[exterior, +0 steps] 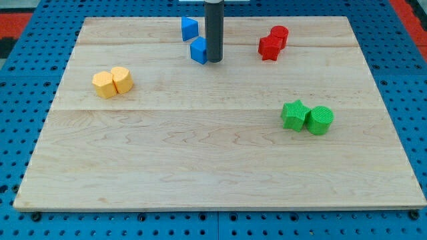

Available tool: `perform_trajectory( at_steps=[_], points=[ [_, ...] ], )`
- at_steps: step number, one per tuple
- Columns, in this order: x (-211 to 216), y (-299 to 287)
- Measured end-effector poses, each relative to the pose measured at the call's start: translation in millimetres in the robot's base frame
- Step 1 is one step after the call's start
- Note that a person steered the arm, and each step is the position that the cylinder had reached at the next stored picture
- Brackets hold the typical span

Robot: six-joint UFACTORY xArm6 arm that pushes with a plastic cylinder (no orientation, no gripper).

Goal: Move the cube into the triangle to the bottom side

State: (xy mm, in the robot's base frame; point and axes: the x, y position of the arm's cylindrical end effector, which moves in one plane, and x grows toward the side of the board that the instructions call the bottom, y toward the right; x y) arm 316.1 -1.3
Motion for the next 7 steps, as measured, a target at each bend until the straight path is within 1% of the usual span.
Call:
perform_trajectory(
  at_steps=[1,2,3,4,5,7],
  points=[
    [0.0,-0.8],
    [-0.5,-16.3],
    [-38.3,-48.4],
    [-49.6,-29.4],
    [-16.6,-0.5],
    [5.1,10.2]
  ],
)
